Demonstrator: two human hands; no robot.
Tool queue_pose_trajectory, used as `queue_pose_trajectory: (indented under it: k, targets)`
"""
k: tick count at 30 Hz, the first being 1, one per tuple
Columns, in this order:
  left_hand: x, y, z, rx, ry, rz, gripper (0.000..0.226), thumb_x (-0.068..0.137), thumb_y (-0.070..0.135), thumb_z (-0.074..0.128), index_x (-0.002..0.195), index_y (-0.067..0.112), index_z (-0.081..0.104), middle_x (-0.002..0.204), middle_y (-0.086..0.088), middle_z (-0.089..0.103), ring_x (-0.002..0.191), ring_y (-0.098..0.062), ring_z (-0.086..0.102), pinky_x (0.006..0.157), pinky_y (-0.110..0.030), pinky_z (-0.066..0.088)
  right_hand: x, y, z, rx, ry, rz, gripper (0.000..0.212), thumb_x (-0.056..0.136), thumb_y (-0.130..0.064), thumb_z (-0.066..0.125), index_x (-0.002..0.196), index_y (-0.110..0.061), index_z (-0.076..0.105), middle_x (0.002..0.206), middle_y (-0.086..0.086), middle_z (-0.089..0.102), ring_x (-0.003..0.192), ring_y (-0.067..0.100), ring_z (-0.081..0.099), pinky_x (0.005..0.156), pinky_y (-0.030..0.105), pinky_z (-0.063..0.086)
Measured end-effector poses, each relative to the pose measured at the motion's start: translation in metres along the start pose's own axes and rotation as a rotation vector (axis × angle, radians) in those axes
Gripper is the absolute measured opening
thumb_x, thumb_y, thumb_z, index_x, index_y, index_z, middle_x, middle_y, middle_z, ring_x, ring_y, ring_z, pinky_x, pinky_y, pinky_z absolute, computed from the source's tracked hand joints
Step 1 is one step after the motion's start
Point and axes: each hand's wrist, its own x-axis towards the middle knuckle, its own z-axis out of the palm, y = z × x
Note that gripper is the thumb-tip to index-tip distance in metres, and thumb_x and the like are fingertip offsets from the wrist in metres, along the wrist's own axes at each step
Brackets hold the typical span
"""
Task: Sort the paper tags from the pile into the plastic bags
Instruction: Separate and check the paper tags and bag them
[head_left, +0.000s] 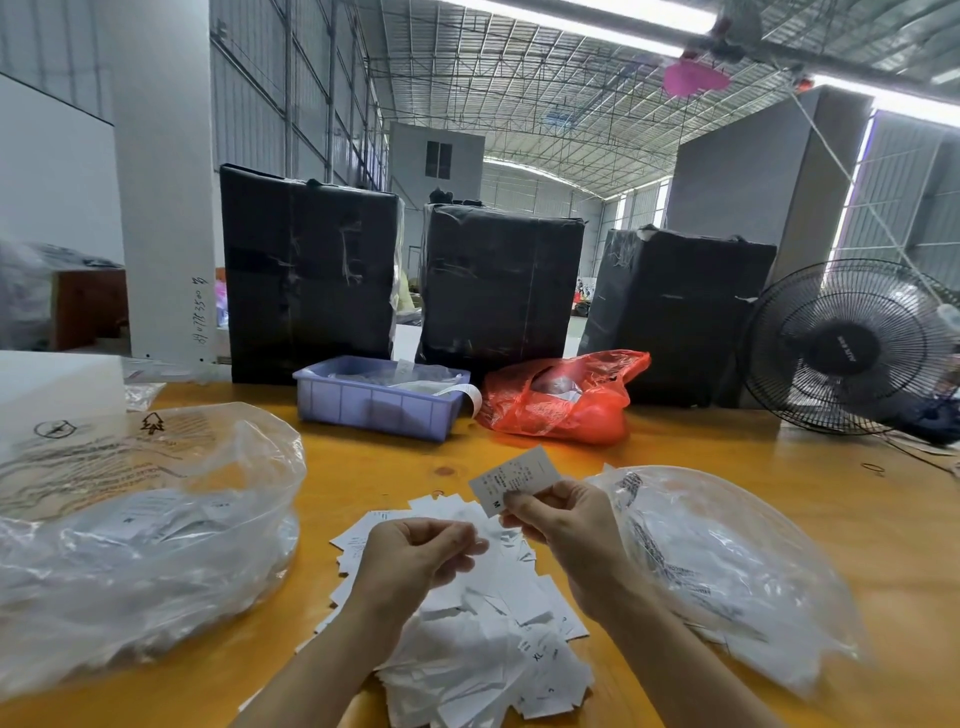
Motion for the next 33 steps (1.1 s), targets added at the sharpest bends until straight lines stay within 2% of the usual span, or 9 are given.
queue_pose_trajectory:
  k: [5, 9, 12, 15, 18, 22, 25, 28, 33]
  targets:
    - [0.001, 0.001, 0.001, -0.063, 0.08, 0.005, 0.009, 0.082, 0.019, 0.069, 0.086, 0.011, 0.072, 0.074, 0.005, 0.074, 0.067, -0.011, 0.06, 0.062, -0.025, 0.042, 0.001, -0.002, -0.001, 0.069, -0.02, 0.084, 0.01, 0.083, -0.004, 0.067, 0.092, -0.008, 0.068, 0.085, 0.01, 0.072, 0.071, 0.014, 0.069, 0.067, 0.025, 0.049]
    - [0.007, 0.002, -0.003, -0.318, 0.214, -0.042, 0.004, 0.079, 0.01, 0.069, 0.081, 0.01, 0.066, 0.062, -0.001, 0.057, 0.054, -0.012, 0.041, 0.046, -0.019, 0.037, -0.003, -0.005, -0.001, 0.107, -0.359, 0.24, 0.006, 0.077, -0.012, 0.072, 0.081, -0.016, 0.072, 0.092, 0.008, 0.069, 0.091, 0.018, 0.063, 0.086, 0.038, 0.047]
    - [0.007, 0.003, -0.004, -0.426, 0.215, -0.046, 0.007, 0.084, 0.004, 0.064, 0.083, 0.007, 0.057, 0.072, -0.012, 0.062, 0.053, -0.017, 0.06, 0.043, -0.019, 0.049, -0.009, -0.002, 0.004, 0.085, -0.528, 0.296, 0.009, 0.074, -0.021, 0.073, 0.083, -0.02, 0.074, 0.091, 0.004, 0.069, 0.096, 0.017, 0.061, 0.092, 0.043, 0.046]
    - [0.005, 0.004, 0.0, -0.443, 0.208, -0.038, 0.02, 0.082, -0.001, 0.064, 0.089, 0.01, 0.049, 0.083, -0.02, 0.063, 0.066, -0.025, 0.064, 0.046, -0.023, 0.054, -0.009, 0.002, 0.008, -0.029, -0.439, 0.244, 0.004, 0.082, -0.014, 0.071, 0.086, -0.015, 0.072, 0.089, 0.003, 0.071, 0.091, 0.012, 0.064, 0.088, 0.038, 0.048]
    - [0.005, 0.004, 0.002, -0.422, 0.188, -0.034, 0.027, 0.084, -0.009, 0.06, 0.091, 0.012, 0.044, 0.088, -0.017, 0.061, 0.072, -0.023, 0.061, 0.048, -0.02, 0.054, -0.006, 0.005, 0.007, 0.077, -0.28, 0.198, 0.006, 0.085, -0.008, 0.065, 0.087, -0.009, 0.07, 0.085, 0.009, 0.072, 0.079, 0.014, 0.066, 0.075, 0.028, 0.052]
    - [0.003, 0.002, 0.0, -0.38, 0.059, -0.088, 0.032, 0.082, -0.013, 0.06, 0.097, 0.011, 0.045, 0.092, -0.018, 0.063, 0.072, -0.024, 0.064, 0.054, -0.025, 0.055, -0.004, 0.004, 0.004, -0.009, -0.186, 0.066, 0.009, 0.085, 0.001, 0.063, 0.089, -0.004, 0.07, 0.081, 0.011, 0.071, 0.069, 0.015, 0.065, 0.068, 0.024, 0.053]
    - [0.002, 0.0, -0.004, -0.242, -0.079, -0.132, 0.036, 0.08, -0.01, 0.062, 0.109, 0.009, 0.053, 0.087, -0.015, 0.07, 0.074, -0.023, 0.065, 0.063, -0.03, 0.052, -0.003, 0.002, 0.0, -0.142, -0.235, -0.011, 0.014, 0.084, 0.007, 0.06, 0.085, -0.006, 0.068, 0.079, 0.008, 0.07, 0.066, 0.012, 0.063, 0.064, 0.021, 0.051]
    - [-0.001, 0.0, -0.008, -0.207, -0.211, -0.145, 0.031, 0.079, -0.003, 0.066, 0.108, 0.008, 0.064, 0.087, -0.012, 0.073, 0.066, -0.017, 0.066, 0.059, -0.026, 0.054, -0.003, -0.003, -0.006, -0.197, -0.368, -0.012, 0.019, 0.084, 0.011, 0.057, 0.085, -0.005, 0.067, 0.078, 0.007, 0.069, 0.068, 0.011, 0.062, 0.063, 0.019, 0.049]
    - [0.001, -0.002, -0.008, -0.217, -0.207, -0.121, 0.022, 0.072, 0.01, 0.072, 0.093, 0.002, 0.074, 0.08, -0.014, 0.071, 0.057, -0.015, 0.062, 0.055, -0.022, 0.053, -0.001, -0.006, -0.009, -0.247, -0.36, -0.013, 0.013, 0.085, 0.009, 0.058, 0.094, 0.004, 0.066, 0.083, 0.011, 0.07, 0.071, 0.014, 0.063, 0.063, 0.021, 0.049]
